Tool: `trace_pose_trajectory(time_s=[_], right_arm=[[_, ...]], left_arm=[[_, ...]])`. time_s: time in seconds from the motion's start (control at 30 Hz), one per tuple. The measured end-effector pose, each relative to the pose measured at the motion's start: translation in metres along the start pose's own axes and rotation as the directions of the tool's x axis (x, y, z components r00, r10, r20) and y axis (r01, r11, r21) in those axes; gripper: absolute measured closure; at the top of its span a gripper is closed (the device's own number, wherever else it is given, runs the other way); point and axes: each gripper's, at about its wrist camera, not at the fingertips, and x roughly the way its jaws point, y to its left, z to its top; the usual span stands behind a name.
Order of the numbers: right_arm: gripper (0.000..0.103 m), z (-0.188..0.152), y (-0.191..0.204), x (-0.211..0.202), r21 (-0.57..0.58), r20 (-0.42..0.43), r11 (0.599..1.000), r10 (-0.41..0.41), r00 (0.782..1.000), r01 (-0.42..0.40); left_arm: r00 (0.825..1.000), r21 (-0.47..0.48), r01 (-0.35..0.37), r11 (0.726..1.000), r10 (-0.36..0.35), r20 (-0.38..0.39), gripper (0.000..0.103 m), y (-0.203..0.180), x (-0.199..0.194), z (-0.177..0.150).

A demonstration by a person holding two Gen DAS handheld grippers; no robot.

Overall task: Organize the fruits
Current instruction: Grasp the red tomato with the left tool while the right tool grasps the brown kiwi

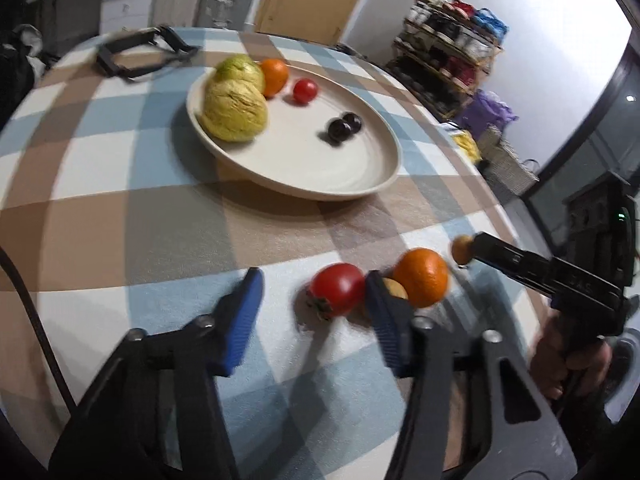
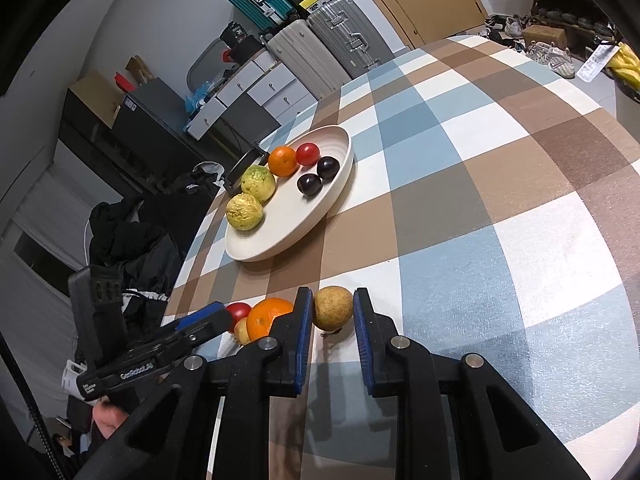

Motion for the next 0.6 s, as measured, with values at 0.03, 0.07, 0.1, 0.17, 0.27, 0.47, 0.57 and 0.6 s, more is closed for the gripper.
trace_pose_trajectory(time_s=[0.03, 0.07, 0.1, 0.17, 0.27, 0.47, 0.57, 0.6], right_arm=[[0.082, 0.000, 0.000, 0.000, 0.001, 0.001, 1.000, -0.001, 1.000, 0.001], [0.082, 0.000, 0.000, 0.000, 0.001, 0.001, 1.000, 0.000, 1.000, 0.000], [0.082, 0.000, 0.000, 0.001, 0.001, -0.001, 1.000, 0.001, 1.000, -0.001], [0.082, 0.000, 0.000, 0.000, 0.000, 0.000, 1.000, -0.002, 1.000, 0.002], [0.082, 0.000, 0.000, 0.000, 0.000, -0.001, 1.000, -0.001, 1.000, 0.001], [0.082, 0.001, 0.002, 0.000, -0.009, 0.001, 1.000, -0.002, 1.000, 0.002], [0.082, 0.004, 0.004, -0.001, -0.014, 0.007, 1.000, 0.000, 1.000, 0.000], [0.082, 0.005, 0.005, -0.001, -0.015, 0.009, 1.000, 0.001, 1.000, -0.001]], left_arm=[[1.000, -0.002, 0.015, 1.000, -0.015, -0.003, 0.064, 0.000, 0.000, 0.000], [0.999, -0.002, 0.032, 1.000, -0.032, -0.009, 0.067, 0.000, 0.000, -0.001], [0.998, 0.000, 0.055, 0.999, -0.055, -0.011, 0.075, -0.001, 0.001, -0.001], [0.999, 0.021, 0.050, 0.999, -0.050, -0.006, 0.077, -0.006, 0.001, -0.002], [0.999, 0.046, 0.034, 0.998, -0.034, 0.000, 0.078, -0.011, 0.001, -0.002], [0.999, 0.037, 0.024, 0.999, -0.025, 0.025, 0.078, -0.010, -0.006, -0.001], [0.998, 0.018, 0.019, 1.000, -0.020, 0.054, 0.078, -0.004, -0.013, 0.003], [0.998, 0.013, 0.022, 1.000, -0.023, 0.064, 0.080, -0.002, -0.017, 0.005]])
